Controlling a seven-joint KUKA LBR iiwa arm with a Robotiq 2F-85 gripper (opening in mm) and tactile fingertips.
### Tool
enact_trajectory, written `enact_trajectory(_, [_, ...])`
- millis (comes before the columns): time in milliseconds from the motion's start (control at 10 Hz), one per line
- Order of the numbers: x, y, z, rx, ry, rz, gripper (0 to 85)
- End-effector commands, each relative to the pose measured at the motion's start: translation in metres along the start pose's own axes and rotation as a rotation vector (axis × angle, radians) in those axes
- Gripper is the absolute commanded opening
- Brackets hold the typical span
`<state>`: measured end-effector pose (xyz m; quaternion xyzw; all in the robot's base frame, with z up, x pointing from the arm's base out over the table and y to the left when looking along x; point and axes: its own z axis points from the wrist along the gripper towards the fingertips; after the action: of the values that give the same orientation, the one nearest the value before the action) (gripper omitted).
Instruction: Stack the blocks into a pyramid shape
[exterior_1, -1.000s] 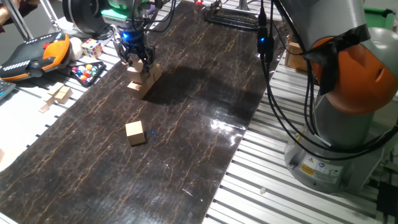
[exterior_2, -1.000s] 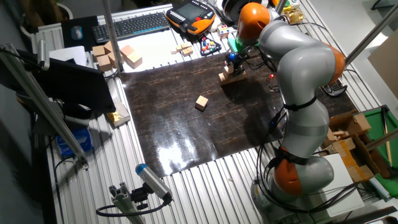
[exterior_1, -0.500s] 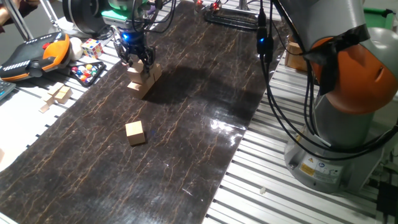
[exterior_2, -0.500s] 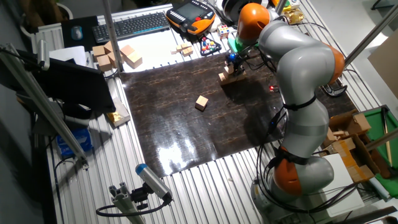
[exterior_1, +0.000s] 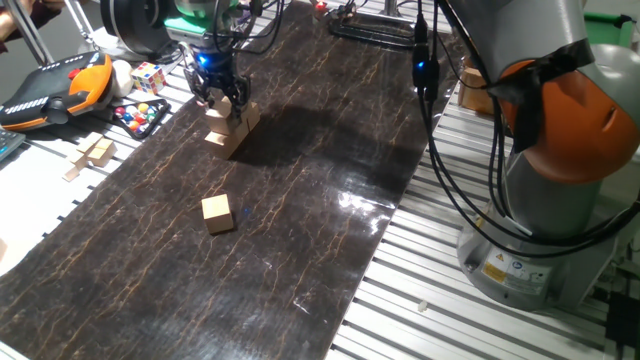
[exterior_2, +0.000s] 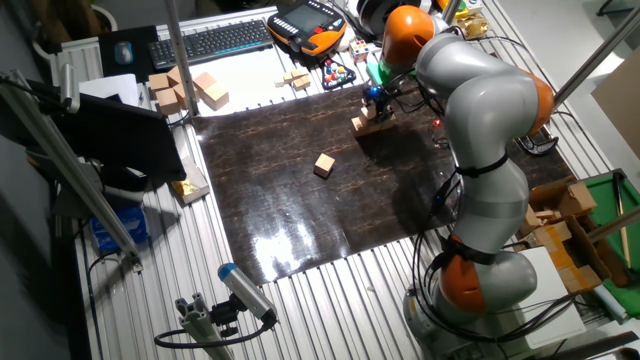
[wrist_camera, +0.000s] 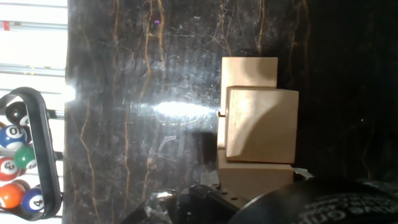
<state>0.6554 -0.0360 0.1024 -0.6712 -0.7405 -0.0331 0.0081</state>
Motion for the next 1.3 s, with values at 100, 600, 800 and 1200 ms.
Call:
enact_trajectory(100, [-0.0002,-0.0002,0.0017,-0.003,0.003,0.005,0.7])
enact_trajectory(600, [0.0005,-0.0004,0.0024,-0.004,0.012,0.017,0.7])
enact_trajectory(800, [0.0007,-0.0005,0.0025,-0.004,0.012,0.014,4.3])
enact_trajectory(1200, [0.0004,-0.0006,0.0023,-0.007,0.006,0.02,32.3])
